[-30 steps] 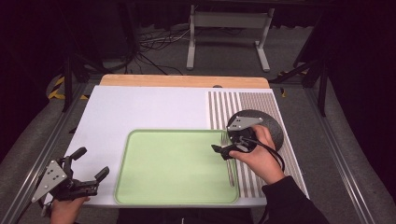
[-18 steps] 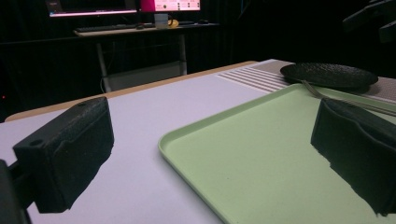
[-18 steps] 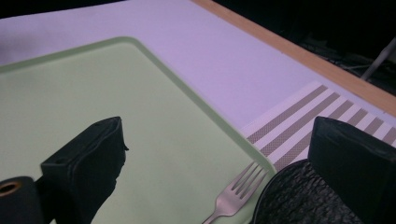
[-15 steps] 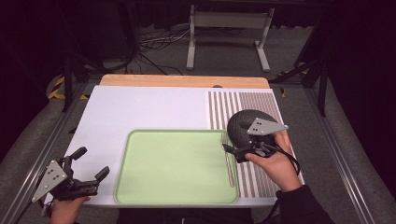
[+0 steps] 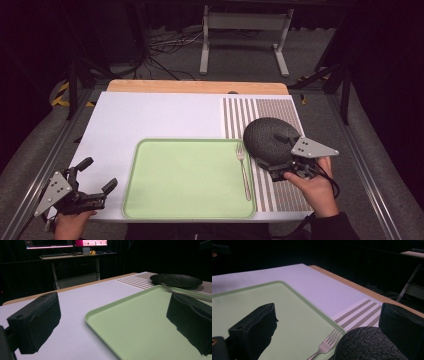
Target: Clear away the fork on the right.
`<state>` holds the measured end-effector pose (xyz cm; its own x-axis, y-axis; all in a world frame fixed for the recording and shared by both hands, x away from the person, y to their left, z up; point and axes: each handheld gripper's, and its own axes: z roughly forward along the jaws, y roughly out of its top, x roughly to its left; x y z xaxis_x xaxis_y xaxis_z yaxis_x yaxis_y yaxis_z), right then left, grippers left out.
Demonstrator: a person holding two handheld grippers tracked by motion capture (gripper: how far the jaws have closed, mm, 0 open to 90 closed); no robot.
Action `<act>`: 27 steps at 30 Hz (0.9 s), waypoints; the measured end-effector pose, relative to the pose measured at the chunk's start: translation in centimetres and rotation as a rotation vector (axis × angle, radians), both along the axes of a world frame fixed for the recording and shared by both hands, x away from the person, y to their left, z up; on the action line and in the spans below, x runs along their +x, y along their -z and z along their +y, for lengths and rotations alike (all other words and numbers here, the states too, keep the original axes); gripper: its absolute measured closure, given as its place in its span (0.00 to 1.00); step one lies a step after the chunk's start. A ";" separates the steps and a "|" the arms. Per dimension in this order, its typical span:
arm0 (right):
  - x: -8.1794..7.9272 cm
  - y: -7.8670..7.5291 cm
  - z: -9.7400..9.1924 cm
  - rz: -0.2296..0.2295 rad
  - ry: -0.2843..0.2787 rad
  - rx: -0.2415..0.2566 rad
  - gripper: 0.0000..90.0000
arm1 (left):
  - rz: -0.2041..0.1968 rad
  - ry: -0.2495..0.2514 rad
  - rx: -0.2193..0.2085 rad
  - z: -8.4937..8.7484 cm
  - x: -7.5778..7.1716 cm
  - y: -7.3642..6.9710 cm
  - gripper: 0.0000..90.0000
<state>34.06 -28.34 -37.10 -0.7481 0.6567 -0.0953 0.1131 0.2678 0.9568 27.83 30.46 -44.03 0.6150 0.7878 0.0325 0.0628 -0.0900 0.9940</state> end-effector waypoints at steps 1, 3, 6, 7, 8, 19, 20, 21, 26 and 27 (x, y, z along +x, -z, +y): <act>0.0 0.0 0.0 0.000 0.000 0.000 0.02 | 0.000 0.000 0.000 0.0 0.0 0.0 0.00; -0.4 0.4 -0.9 -0.015 0.006 0.025 0.02 | 0.000 -0.001 0.000 0.0 0.0 0.0 0.00; -0.8 0.9 -1.8 -0.037 0.010 0.037 0.01 | 0.001 -0.001 0.000 0.0 0.0 0.0 0.00; -0.9 1.1 -2.2 -0.044 0.011 0.049 0.01 | 0.001 -0.002 0.000 0.0 0.0 0.0 0.00; -1.0 1.2 -2.5 -0.051 0.012 0.055 0.01 | 0.001 -0.002 0.000 0.0 0.0 0.0 0.00; -2.0 3.6 -4.6 -0.083 0.063 0.080 0.01 | 0.006 -0.002 0.002 0.0 0.0 0.0 0.00; -2.1 3.9 -4.9 -0.090 0.069 0.090 0.01 | 0.006 -0.001 0.001 0.0 0.0 0.0 0.00; -2.2 4.1 -5.1 -0.089 0.075 0.095 0.01 | 0.007 -0.001 0.001 0.1 0.0 0.0 0.00; -2.8 5.0 -5.8 -0.086 0.065 0.112 0.00 | 0.009 -0.013 -0.002 0.2 0.0 0.0 0.00; -2.9 5.4 -5.9 -0.080 0.061 0.108 0.00 | 0.011 -0.015 -0.012 0.2 0.1 0.0 0.00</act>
